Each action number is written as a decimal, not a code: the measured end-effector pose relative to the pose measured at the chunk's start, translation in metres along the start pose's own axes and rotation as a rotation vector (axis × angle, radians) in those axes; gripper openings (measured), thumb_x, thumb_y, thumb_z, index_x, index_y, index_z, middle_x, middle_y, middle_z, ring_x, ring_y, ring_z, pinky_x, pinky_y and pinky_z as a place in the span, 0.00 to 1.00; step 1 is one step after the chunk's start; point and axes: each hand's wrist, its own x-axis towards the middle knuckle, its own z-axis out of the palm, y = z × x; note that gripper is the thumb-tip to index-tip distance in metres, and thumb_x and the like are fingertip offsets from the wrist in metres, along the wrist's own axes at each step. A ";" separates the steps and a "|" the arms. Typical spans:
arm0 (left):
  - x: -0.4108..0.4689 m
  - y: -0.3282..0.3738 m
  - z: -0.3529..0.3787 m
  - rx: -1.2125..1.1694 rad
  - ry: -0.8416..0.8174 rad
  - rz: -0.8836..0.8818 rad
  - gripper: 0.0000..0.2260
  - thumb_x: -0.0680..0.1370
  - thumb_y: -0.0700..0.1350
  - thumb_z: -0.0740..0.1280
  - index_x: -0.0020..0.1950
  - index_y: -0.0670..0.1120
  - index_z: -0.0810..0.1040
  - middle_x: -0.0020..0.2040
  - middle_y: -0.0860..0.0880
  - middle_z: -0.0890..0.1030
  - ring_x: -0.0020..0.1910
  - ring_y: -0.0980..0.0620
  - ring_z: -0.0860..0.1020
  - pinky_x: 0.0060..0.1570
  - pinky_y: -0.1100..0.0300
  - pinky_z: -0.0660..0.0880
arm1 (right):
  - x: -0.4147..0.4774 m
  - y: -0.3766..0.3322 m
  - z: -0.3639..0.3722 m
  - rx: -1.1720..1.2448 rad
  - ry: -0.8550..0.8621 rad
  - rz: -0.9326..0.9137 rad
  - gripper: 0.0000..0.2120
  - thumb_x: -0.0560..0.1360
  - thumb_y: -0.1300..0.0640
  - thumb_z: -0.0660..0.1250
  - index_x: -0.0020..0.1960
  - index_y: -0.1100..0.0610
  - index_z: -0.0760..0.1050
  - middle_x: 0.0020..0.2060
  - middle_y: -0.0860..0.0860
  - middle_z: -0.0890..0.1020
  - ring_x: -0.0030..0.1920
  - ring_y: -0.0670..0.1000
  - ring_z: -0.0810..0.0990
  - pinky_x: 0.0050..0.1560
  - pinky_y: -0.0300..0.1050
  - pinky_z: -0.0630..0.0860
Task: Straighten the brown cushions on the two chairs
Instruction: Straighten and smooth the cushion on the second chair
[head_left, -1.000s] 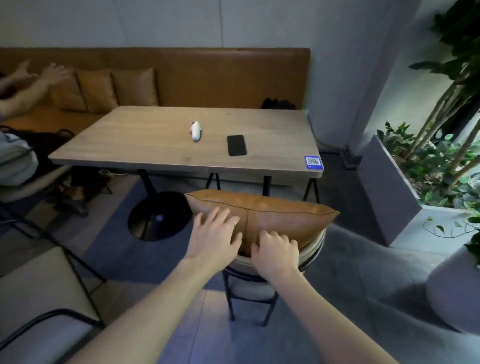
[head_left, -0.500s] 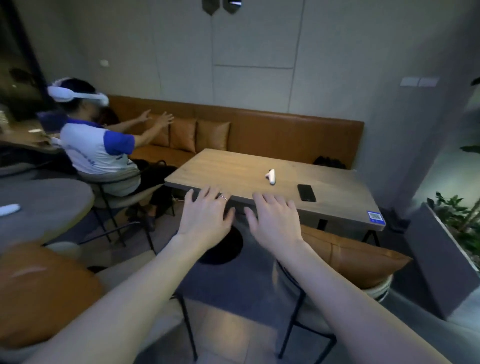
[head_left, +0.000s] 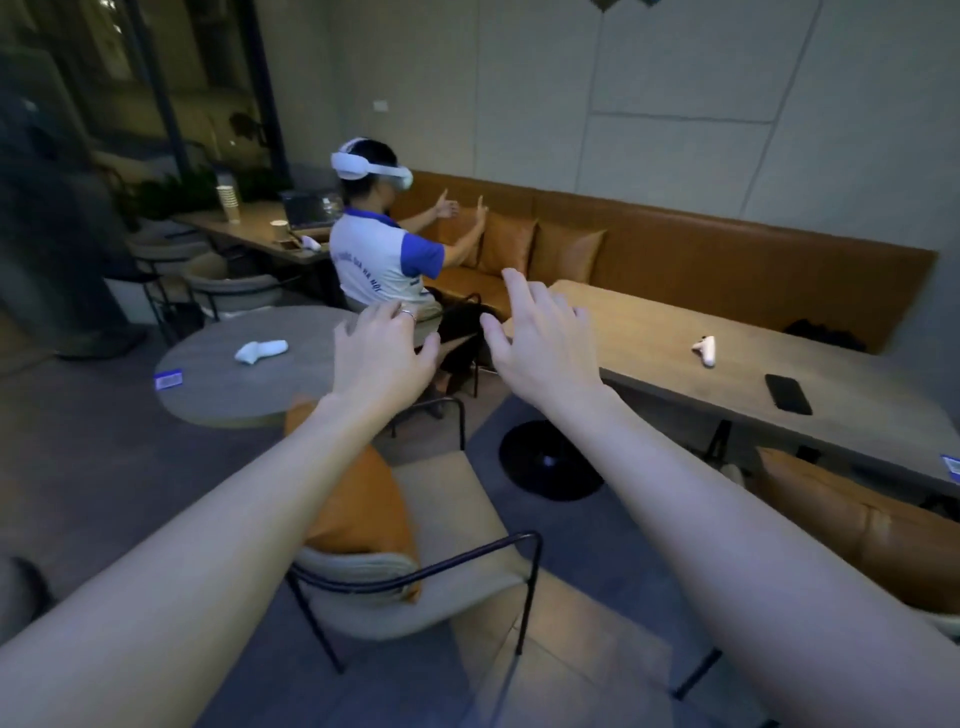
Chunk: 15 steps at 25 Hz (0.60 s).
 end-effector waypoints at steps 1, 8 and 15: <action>-0.002 -0.014 0.003 -0.015 -0.016 -0.035 0.22 0.80 0.54 0.61 0.71 0.46 0.76 0.71 0.44 0.76 0.72 0.43 0.70 0.67 0.42 0.67 | -0.001 -0.009 0.013 0.022 -0.028 0.001 0.27 0.82 0.44 0.57 0.77 0.55 0.64 0.64 0.56 0.79 0.62 0.61 0.78 0.58 0.57 0.72; -0.025 -0.126 0.064 -0.068 -0.179 -0.292 0.22 0.81 0.54 0.60 0.72 0.47 0.73 0.69 0.45 0.77 0.68 0.40 0.73 0.63 0.42 0.70 | -0.026 -0.069 0.163 0.216 -0.354 0.121 0.29 0.82 0.42 0.57 0.78 0.55 0.59 0.70 0.58 0.74 0.66 0.64 0.74 0.62 0.63 0.70; -0.044 -0.225 0.151 -0.222 -0.293 -0.601 0.29 0.78 0.59 0.65 0.75 0.46 0.69 0.70 0.42 0.76 0.68 0.38 0.74 0.61 0.46 0.73 | -0.070 -0.104 0.310 0.534 -0.724 0.646 0.33 0.80 0.39 0.61 0.78 0.55 0.58 0.72 0.58 0.71 0.67 0.64 0.74 0.61 0.58 0.76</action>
